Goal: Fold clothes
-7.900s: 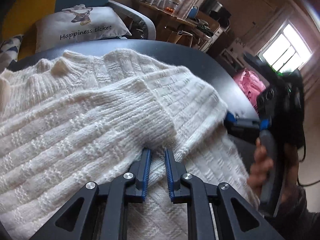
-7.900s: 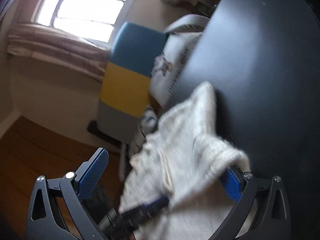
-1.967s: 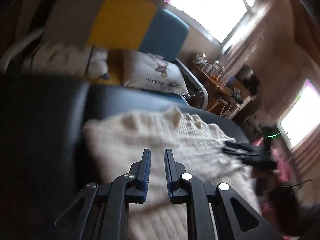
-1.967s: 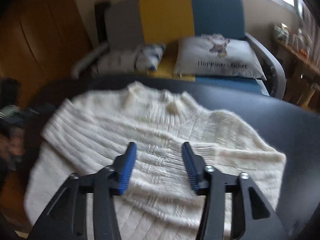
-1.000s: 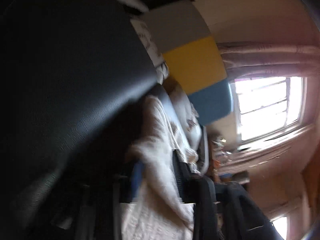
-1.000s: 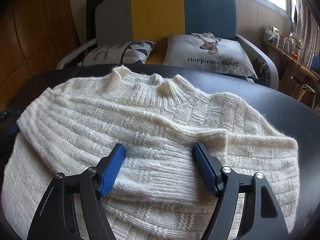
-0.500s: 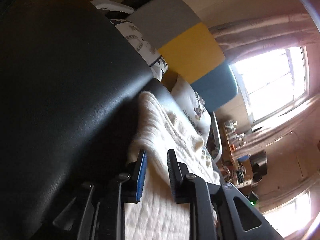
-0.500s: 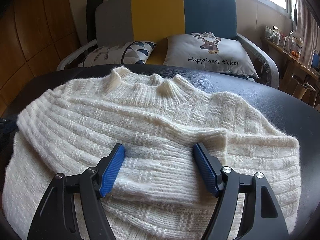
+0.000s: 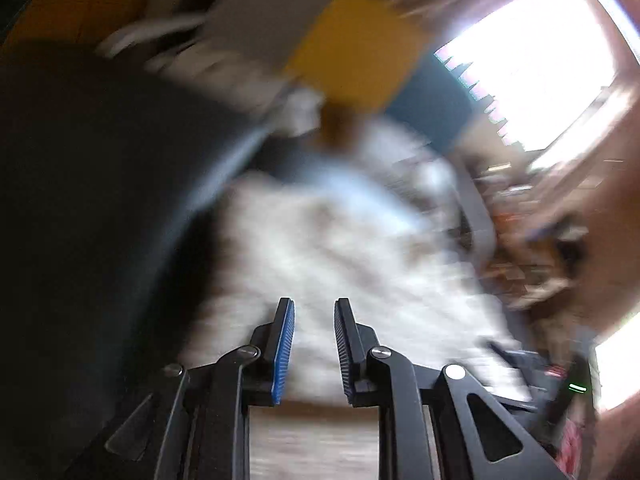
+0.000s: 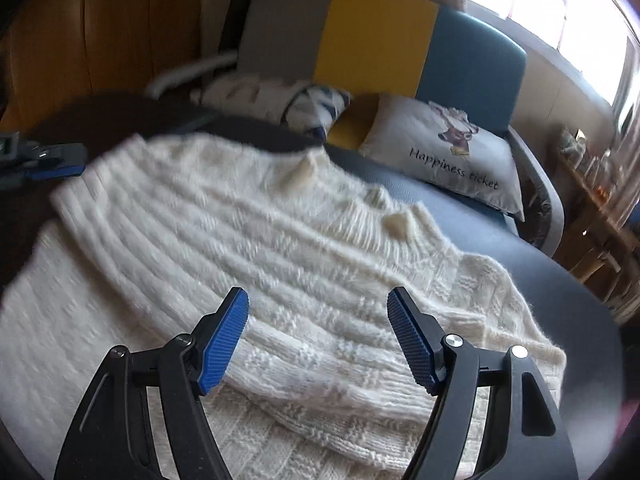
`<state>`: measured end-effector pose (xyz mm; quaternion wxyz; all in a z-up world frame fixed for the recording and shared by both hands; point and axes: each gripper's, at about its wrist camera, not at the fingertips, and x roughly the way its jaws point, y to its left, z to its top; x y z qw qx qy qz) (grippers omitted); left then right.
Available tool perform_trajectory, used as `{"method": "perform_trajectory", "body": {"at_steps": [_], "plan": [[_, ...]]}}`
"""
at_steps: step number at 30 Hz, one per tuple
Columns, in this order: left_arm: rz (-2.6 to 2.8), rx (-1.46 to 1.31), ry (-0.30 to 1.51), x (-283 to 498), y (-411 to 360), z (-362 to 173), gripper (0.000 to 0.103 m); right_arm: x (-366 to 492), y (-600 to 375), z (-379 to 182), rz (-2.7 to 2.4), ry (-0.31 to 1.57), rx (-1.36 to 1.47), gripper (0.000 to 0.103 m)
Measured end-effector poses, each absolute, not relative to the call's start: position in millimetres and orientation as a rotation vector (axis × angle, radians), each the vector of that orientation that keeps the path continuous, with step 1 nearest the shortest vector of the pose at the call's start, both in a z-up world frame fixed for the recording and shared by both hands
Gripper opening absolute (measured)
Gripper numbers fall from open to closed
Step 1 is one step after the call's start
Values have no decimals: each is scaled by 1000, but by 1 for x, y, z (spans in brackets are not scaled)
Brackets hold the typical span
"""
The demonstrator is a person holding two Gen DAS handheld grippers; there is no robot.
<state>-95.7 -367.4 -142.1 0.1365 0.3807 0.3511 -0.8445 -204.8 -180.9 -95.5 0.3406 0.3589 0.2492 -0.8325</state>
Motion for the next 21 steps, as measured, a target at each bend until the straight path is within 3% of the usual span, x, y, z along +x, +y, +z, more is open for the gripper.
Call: {"method": "perform_trajectory", "body": {"at_steps": [1, 2, 4, 5, 7, 12, 18, 21], "plan": [[-2451, 1048, 1034, -86, -370, -148, 4, -208, -178, -102, -2178, 616, 950, 81], [-2457, 992, 1052, -76, -373, -154, 3, -212, -171, -109, -2196, 535, 964, 89], [-2483, 937, 1125, -66, -375, -157, 2, -222, -160, -117, -2182, 414, 1009, 92], [-2485, 932, 1139, -64, -375, -155, 3, -226, -157, -116, -2169, 380, 1018, 92], [-2519, 929, 1137, -69, -373, -144, 14, -229, -154, -114, -2150, 344, 1024, 92], [-2712, 923, 857, -113, -356, -104, 17, -221, -169, -90, -2143, 401, 905, 92], [-2723, 1253, 434, -177, -332, -118, 17, -231, -198, -99, -2110, 524, 918, 92], [-2700, 1240, 517, -178, -343, -131, 17, -247, -193, -120, -2149, 461, 1014, 96]]}}
